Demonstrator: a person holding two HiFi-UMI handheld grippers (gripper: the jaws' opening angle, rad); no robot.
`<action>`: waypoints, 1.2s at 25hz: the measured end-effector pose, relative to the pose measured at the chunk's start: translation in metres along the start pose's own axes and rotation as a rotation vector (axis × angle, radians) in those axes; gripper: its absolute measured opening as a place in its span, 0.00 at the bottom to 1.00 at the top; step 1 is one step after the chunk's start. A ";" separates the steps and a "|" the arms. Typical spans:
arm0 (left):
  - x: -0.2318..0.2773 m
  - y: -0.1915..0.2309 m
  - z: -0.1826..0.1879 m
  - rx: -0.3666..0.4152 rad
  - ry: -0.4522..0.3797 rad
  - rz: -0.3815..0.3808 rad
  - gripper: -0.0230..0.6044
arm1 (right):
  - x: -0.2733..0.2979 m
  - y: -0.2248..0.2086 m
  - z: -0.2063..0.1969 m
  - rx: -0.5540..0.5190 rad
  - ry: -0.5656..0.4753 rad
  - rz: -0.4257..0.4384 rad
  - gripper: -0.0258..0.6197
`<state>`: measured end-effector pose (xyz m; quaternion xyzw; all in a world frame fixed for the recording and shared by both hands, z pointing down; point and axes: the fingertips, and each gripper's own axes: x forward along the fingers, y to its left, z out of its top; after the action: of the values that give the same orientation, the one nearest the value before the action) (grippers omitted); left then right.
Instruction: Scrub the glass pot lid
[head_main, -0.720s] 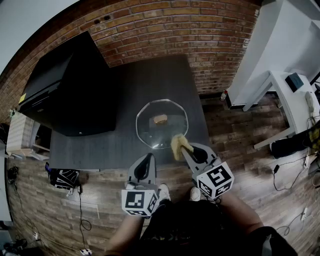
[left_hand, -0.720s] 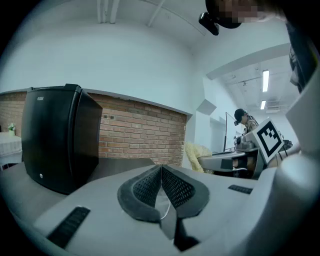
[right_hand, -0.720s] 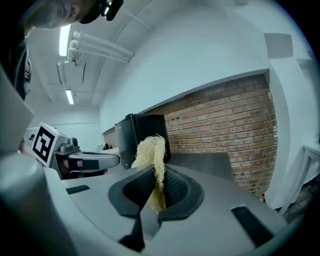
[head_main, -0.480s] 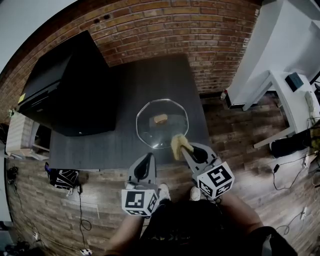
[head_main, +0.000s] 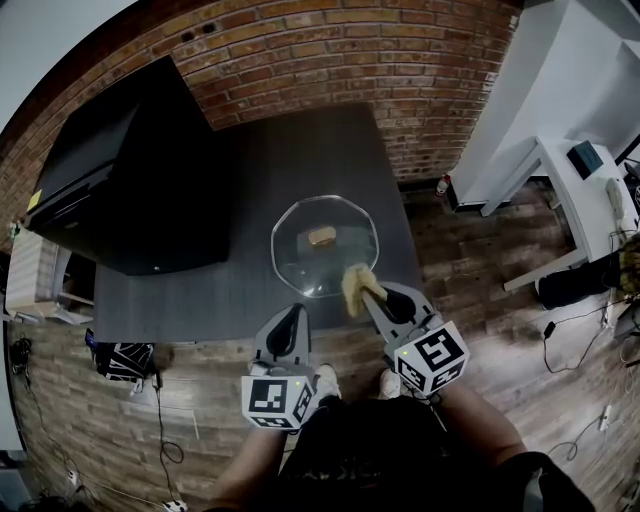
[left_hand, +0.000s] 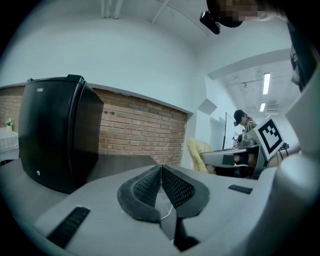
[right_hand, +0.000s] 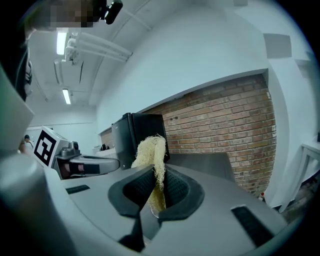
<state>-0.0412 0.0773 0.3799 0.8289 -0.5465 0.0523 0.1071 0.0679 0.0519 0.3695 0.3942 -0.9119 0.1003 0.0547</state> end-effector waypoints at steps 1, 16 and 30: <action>0.001 0.002 -0.001 0.000 0.003 -0.005 0.09 | 0.002 0.000 -0.001 0.002 0.003 -0.008 0.11; 0.021 0.062 -0.026 0.010 0.081 -0.106 0.09 | 0.055 0.010 -0.019 0.058 0.045 -0.126 0.11; 0.042 0.096 -0.070 0.012 0.166 -0.177 0.09 | 0.099 0.023 -0.059 0.077 0.143 -0.205 0.11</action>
<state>-0.1109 0.0198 0.4684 0.8673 -0.4602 0.1146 0.1514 -0.0150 0.0105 0.4418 0.4790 -0.8561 0.1567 0.1142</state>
